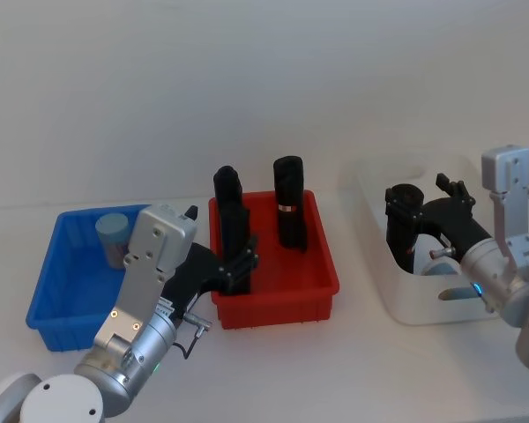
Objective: Pick the cotton swabs from the blue box and place them into the white box.
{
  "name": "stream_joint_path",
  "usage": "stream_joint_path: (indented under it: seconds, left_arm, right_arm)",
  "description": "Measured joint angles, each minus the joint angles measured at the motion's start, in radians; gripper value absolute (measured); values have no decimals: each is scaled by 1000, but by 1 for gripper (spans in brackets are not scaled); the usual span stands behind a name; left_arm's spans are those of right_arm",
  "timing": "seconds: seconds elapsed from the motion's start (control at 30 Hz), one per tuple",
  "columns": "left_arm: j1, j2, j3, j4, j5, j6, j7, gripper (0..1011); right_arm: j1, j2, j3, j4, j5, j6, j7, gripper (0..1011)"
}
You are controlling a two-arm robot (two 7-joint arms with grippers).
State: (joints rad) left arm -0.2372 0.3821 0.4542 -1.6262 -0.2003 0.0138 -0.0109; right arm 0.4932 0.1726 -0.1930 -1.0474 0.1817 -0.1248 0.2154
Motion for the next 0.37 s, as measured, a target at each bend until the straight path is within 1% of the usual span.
stream_joint_path:
  seconds: [0.37]
  left_arm:
    - [0, 0, 0, 0, 0, 0, 0, 1004]
  right_arm:
    - [-1, 0, 0, -1, 0, 0, 0, 1002]
